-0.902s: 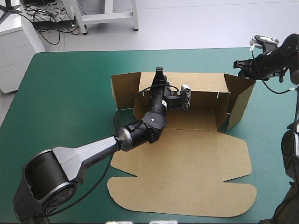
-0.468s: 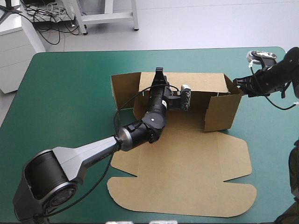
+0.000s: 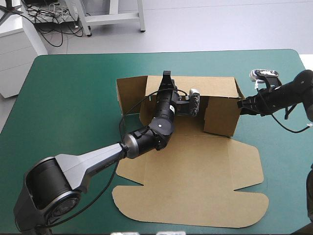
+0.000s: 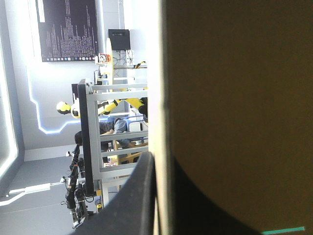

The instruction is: Fold the box

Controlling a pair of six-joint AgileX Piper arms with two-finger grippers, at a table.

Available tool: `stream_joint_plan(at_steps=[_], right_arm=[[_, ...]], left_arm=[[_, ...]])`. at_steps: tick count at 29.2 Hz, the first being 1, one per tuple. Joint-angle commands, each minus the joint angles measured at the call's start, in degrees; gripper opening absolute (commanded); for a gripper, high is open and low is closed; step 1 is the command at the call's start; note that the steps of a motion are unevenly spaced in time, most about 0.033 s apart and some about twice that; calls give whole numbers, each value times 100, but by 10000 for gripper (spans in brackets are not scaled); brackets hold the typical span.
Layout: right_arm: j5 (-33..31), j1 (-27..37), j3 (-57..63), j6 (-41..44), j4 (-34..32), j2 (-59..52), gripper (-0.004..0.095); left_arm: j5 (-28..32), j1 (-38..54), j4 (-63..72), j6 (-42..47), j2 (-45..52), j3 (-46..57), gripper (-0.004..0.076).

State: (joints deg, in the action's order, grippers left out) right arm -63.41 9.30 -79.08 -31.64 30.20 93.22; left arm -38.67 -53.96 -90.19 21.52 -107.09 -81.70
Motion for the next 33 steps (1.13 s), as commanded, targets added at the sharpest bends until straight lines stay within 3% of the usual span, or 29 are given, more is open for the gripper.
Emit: stream_joint_plan(at_steps=[1,14,33], right_arm=[[146,20,-52,-263,313,-322,389],[-273,20,-44,-739,105,-467,390],[-605,20,-44,-1791,304,-446,389]], left_arm=[[-40,-66,-126,79,250,-121,-10],[-42,-66,-126,79,250,-121,-10],[-85,-66,-126,79,250,-121,-10]])
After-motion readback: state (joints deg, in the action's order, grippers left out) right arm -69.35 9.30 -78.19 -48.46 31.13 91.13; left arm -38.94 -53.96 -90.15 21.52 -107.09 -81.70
